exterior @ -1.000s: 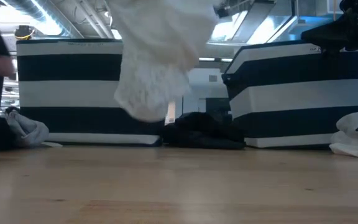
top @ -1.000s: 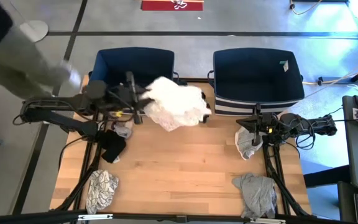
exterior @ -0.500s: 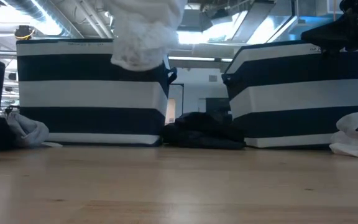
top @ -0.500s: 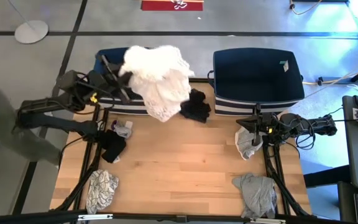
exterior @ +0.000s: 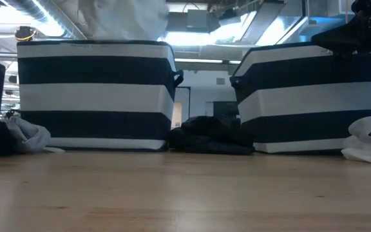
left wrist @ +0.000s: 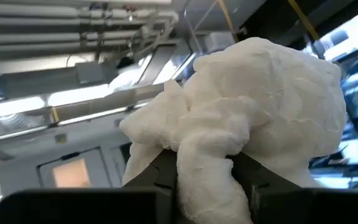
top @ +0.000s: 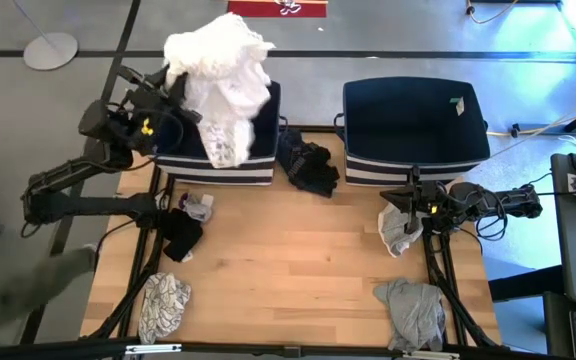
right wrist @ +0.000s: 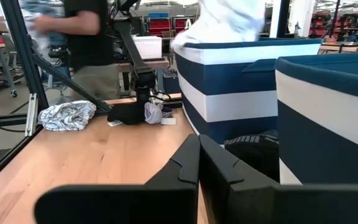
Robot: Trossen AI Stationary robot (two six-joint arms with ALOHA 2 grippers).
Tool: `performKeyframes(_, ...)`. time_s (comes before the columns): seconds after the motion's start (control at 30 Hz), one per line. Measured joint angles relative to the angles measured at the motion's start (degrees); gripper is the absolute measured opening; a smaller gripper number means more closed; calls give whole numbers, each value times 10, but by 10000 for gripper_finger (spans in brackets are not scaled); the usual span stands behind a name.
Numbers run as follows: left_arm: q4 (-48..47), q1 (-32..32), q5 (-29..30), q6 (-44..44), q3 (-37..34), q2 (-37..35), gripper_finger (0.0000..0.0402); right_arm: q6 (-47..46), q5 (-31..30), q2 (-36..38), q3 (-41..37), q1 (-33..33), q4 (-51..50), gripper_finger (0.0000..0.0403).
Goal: Sort clothes
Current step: Put the white dress into the left blue bin
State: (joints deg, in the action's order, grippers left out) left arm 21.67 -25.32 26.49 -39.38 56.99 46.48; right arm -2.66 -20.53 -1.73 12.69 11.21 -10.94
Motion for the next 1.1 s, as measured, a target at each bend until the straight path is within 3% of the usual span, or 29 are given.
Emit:
performKeyframes(0.33, -200, -107, 9, 125, 0, 10, 67, 0, 0, 0, 0, 0, 0, 8)
performKeyframes(0.63, -399, -143, 7, 238, 0, 51, 78, 0, 0, 0, 0, 0, 0, 8)
performKeyframes(1.1, -487, -168, 7, 267, -4, 145, 82, 0, 0, 0, 0, 0, 0, 8)
